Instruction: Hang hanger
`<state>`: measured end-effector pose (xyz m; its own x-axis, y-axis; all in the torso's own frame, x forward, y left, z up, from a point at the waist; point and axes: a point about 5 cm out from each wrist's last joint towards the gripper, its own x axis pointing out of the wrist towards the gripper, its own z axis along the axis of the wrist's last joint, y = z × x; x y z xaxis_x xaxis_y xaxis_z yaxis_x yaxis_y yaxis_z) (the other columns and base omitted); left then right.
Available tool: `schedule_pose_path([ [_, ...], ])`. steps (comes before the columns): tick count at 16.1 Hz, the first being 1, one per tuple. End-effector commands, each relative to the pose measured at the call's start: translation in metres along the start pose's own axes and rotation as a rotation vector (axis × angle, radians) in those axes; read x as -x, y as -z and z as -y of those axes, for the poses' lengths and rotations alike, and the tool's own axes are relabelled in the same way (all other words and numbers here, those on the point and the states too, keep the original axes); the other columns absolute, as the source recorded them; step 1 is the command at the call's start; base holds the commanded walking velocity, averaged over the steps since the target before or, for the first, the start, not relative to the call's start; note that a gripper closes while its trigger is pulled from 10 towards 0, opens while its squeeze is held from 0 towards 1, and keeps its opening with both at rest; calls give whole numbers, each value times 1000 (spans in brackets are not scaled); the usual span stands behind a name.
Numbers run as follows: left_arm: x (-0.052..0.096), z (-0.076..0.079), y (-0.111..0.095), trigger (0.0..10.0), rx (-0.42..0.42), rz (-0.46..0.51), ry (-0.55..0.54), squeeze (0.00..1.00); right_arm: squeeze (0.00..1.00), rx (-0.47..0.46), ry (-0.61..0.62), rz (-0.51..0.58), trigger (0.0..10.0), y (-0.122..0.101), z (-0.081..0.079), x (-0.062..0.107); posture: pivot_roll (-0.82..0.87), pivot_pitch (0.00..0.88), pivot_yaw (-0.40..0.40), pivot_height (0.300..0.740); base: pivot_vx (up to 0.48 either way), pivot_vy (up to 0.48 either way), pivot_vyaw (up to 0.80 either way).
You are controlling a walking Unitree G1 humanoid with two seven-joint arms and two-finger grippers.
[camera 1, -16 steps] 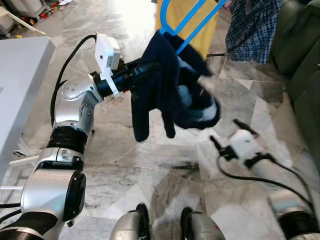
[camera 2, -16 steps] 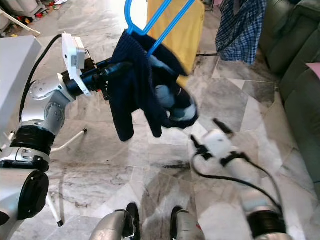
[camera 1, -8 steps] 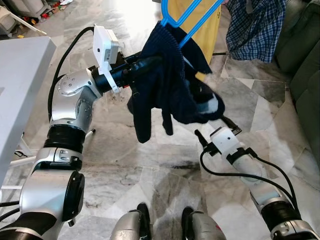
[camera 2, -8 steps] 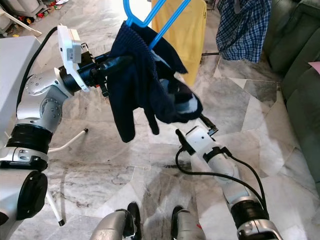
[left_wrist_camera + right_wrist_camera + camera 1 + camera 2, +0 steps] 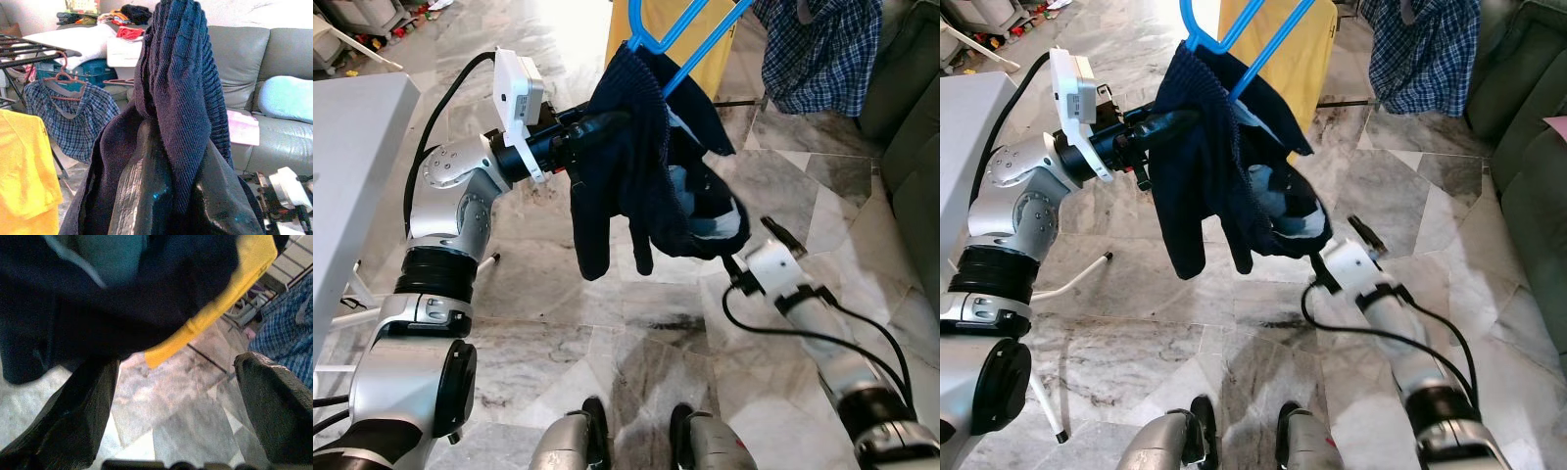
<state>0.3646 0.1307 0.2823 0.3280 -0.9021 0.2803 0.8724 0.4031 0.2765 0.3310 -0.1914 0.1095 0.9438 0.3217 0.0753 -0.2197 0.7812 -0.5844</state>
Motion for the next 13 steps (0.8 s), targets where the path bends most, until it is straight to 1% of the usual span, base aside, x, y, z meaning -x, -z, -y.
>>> schedule_pose_path([
  [1,2,1,-7,0,-25,28,9,0,0,-21,-34,11,9294,-1,-9,-1,-85,269,100,740,0,0,0],
  [2,2,1,-7,0,-24,28,8,0,0,-25,-45,17,10000,-2,-12,-2,-85,269,100,740,0,0,0],
  [5,4,1,-8,0,-23,29,-1,0,0,-49,-103,21,10000,-2,-26,-1,-76,271,98,740,0,0,0],
  [7,5,0,-8,0,-23,28,-5,0,0,-45,-142,15,10000,-1,-32,0,-77,270,96,740,0,0,0],
  [8,6,-1,-8,0,-29,23,-12,0,0,-62,-144,14,10000,0,-33,2,-75,271,96,740,0,0,0],
  [11,7,-4,-9,0,-28,22,-25,0,0,-74,-228,-1,10000,6,-43,14,-72,268,98,740,0,0,0],
  [13,8,-4,-9,0,-28,21,-26,0,0,-82,-262,-15,10000,10,-47,21,-75,267,100,740,0,0,0],
])
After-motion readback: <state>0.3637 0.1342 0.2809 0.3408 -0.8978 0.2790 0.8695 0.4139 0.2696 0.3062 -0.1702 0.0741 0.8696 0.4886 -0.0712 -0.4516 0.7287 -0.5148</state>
